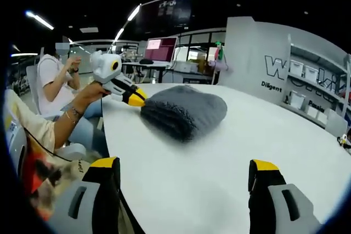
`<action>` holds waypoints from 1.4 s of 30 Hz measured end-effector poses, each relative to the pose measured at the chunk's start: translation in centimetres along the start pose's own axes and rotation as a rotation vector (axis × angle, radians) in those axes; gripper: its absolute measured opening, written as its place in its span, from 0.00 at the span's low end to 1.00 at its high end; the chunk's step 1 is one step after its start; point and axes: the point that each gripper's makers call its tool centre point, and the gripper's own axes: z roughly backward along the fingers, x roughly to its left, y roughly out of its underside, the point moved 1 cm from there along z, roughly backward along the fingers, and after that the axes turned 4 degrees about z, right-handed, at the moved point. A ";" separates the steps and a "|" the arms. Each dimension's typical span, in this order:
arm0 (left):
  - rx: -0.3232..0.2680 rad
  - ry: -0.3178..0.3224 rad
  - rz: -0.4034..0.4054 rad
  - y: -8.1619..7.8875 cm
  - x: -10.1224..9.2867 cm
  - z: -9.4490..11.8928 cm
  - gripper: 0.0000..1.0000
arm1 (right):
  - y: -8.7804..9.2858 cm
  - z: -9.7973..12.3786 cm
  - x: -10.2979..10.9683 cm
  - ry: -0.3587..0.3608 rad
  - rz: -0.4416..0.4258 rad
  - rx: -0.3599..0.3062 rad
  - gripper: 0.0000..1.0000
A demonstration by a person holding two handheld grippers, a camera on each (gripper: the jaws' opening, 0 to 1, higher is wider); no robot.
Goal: Fold the towel on the table until its edges align and the towel forms a compact rectangular stack.
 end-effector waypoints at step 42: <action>-0.018 -0.010 0.117 -0.8 2.6 0.6 0.29 | 1.3 -1.1 0.4 -0.021 -0.025 0.054 0.99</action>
